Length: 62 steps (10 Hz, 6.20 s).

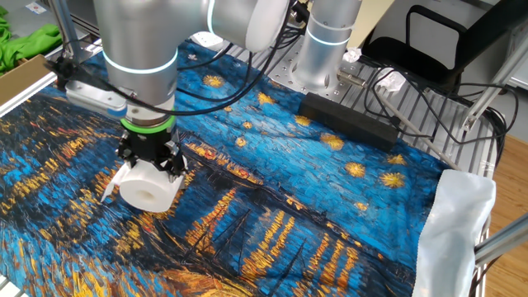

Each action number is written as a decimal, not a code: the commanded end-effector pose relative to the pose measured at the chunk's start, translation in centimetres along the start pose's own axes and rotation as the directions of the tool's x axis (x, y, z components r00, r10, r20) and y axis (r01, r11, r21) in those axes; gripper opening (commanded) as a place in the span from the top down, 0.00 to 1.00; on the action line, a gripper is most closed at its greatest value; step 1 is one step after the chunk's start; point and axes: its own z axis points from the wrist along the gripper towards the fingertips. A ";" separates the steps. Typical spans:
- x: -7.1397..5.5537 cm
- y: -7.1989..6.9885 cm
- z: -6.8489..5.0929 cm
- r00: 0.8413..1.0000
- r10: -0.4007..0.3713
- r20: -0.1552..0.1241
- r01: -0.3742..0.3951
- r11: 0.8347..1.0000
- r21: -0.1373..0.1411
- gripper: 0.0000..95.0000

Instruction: Put the toilet paper on its holder

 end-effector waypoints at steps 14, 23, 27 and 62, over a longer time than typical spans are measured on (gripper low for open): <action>-0.1 -0.1 0.1 0.996 0.092 0.004 -0.092 0.995 0.028 1.00; -0.1 -0.1 0.1 1.000 0.000 -0.022 0.001 0.999 0.032 1.00; -0.1 -0.1 0.1 1.000 0.000 -0.030 0.001 1.000 0.031 1.00; 5.0 -2.7 -2.0 0.957 0.267 -0.115 -0.275 0.960 -0.057 0.20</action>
